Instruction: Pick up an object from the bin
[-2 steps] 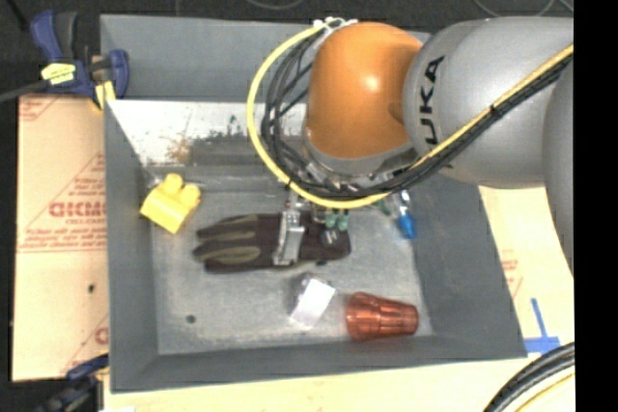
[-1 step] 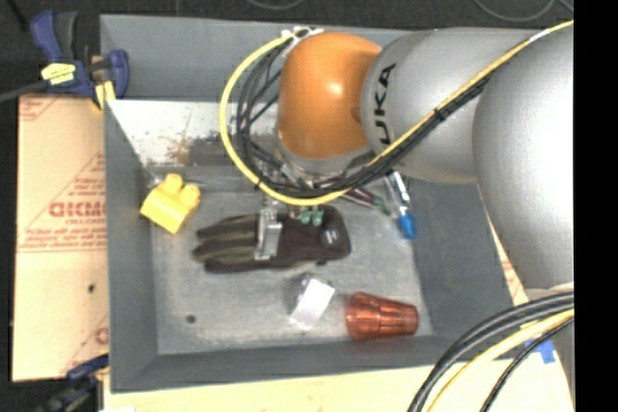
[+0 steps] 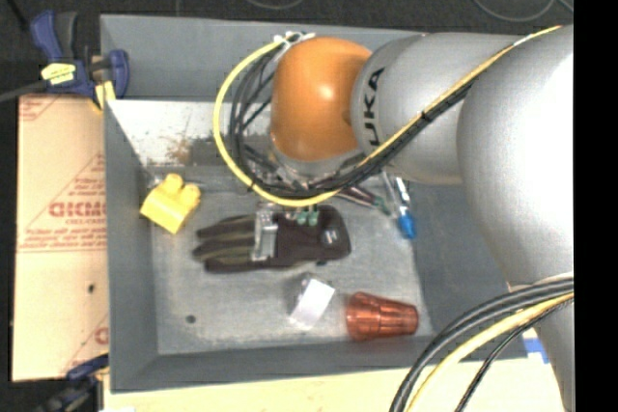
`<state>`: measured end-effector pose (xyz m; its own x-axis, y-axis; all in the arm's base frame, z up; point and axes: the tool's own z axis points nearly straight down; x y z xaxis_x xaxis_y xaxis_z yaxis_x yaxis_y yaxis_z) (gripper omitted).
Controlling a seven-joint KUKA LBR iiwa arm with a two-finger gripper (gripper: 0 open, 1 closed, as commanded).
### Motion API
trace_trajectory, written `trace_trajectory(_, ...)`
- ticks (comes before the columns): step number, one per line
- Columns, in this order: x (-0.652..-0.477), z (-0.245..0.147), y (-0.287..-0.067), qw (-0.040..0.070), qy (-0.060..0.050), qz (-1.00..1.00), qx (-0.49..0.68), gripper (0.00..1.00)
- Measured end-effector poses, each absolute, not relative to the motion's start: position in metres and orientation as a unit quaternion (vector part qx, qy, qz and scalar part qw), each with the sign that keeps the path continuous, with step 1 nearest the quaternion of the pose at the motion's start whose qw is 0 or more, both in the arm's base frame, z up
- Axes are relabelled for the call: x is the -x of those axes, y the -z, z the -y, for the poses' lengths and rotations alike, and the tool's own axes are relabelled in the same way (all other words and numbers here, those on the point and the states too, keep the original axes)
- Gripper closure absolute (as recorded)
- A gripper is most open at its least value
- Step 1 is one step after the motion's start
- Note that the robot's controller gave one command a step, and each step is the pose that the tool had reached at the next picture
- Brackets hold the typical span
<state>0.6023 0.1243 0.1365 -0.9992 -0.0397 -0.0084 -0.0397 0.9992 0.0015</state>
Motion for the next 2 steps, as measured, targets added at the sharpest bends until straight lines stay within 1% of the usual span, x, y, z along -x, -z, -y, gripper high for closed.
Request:
trace_trajectory(1,-0.566,-0.132,-0.132,0.004,0.000,-0.998,0.066,0.00)
trace_trajectory(2,-0.573,-0.116,-0.076,0.009,-0.003,-0.999,-0.042,1.00)
